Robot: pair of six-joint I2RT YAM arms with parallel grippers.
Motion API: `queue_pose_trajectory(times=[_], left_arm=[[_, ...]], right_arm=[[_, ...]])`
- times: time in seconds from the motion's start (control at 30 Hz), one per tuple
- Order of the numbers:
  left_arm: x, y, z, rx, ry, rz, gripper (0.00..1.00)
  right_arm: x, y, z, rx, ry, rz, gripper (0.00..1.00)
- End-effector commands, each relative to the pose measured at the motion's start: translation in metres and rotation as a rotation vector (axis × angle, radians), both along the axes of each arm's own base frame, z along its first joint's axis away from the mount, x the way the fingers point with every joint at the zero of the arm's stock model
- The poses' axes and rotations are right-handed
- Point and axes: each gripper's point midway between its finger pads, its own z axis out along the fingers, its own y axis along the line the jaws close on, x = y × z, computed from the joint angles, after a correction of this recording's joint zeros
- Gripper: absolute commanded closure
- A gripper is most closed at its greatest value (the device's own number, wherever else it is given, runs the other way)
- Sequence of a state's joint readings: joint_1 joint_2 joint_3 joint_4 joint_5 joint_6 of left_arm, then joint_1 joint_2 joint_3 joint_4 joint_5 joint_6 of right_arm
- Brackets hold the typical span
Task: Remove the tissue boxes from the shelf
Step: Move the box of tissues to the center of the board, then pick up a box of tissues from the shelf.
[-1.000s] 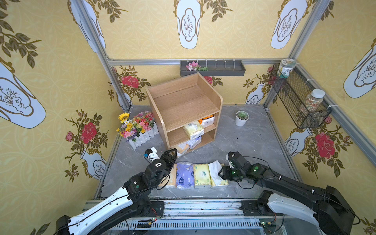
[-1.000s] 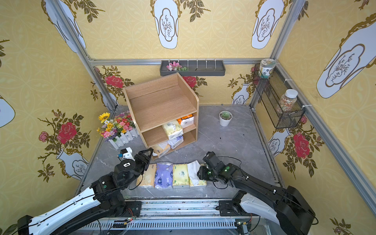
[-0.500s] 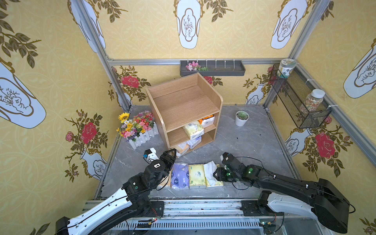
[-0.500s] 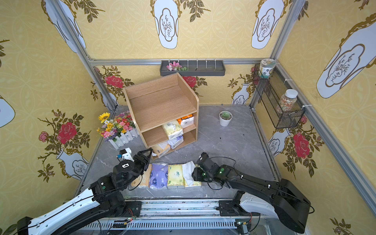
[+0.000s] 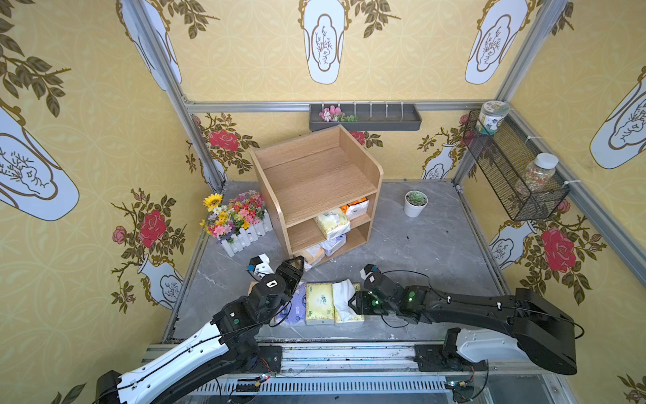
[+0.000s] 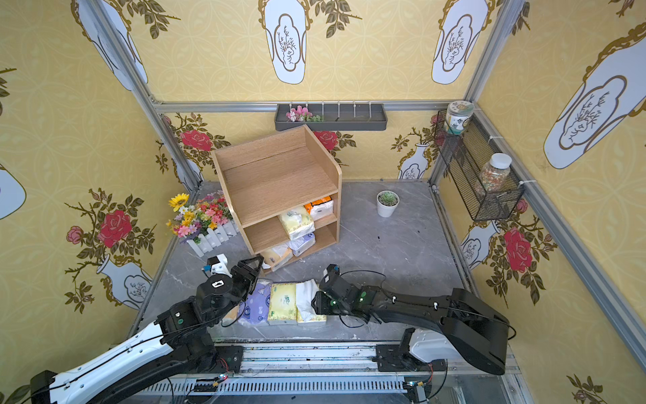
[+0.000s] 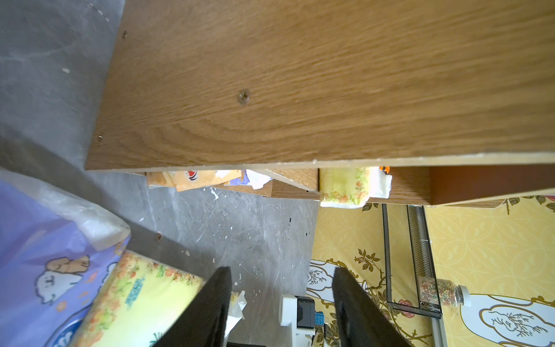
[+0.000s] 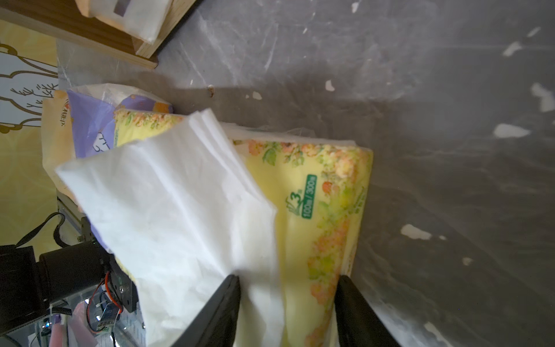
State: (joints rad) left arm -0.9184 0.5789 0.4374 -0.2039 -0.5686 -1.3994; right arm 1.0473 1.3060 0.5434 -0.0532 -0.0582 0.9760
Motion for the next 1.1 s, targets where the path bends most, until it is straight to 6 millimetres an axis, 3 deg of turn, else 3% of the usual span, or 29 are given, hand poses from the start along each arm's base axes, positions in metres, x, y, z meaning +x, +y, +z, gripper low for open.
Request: queue_pose_trajectory(times=[0.0,0.2,0.33,0.43,0.6,0.83,0.93,1.07], left_arm=[[0.001,-0.004,0.004,-0.016,-0.01,-0.012,0.41],[0.0,-0.005,0.003,-0.016,-0.007,-0.019,0.41],[-0.001,-0.005,0.002,-0.013,-0.004,-0.022,0.41],[-0.001,-0.005,0.002,-0.015,-0.006,-0.026,0.41],[0.003,-0.02,0.016,0.005,-0.046,-0.088,0.42],[0.014,-0.051,0.034,0.059,-0.08,-0.164,0.43],[0.02,-0.063,0.039,0.071,-0.1,-0.184,0.37],[0.031,-0.069,0.045,0.111,-0.115,-0.157,0.32]], right_arm=[[0.007,0.02,0.013,0.065,-0.044,-0.02,0.46],[0.005,0.034,0.015,0.091,-0.05,-0.012,0.46],[0.003,0.032,0.015,0.093,-0.05,-0.012,0.45],[0.005,0.017,0.016,0.05,-0.068,-0.028,0.41],[0.011,-0.026,0.022,-0.046,-0.109,-0.069,0.33],[0.023,-0.08,0.055,-0.022,-0.173,-0.163,0.24],[0.032,-0.086,0.074,0.025,-0.2,-0.18,0.21],[0.048,-0.074,0.104,0.142,-0.231,-0.166,0.16]])
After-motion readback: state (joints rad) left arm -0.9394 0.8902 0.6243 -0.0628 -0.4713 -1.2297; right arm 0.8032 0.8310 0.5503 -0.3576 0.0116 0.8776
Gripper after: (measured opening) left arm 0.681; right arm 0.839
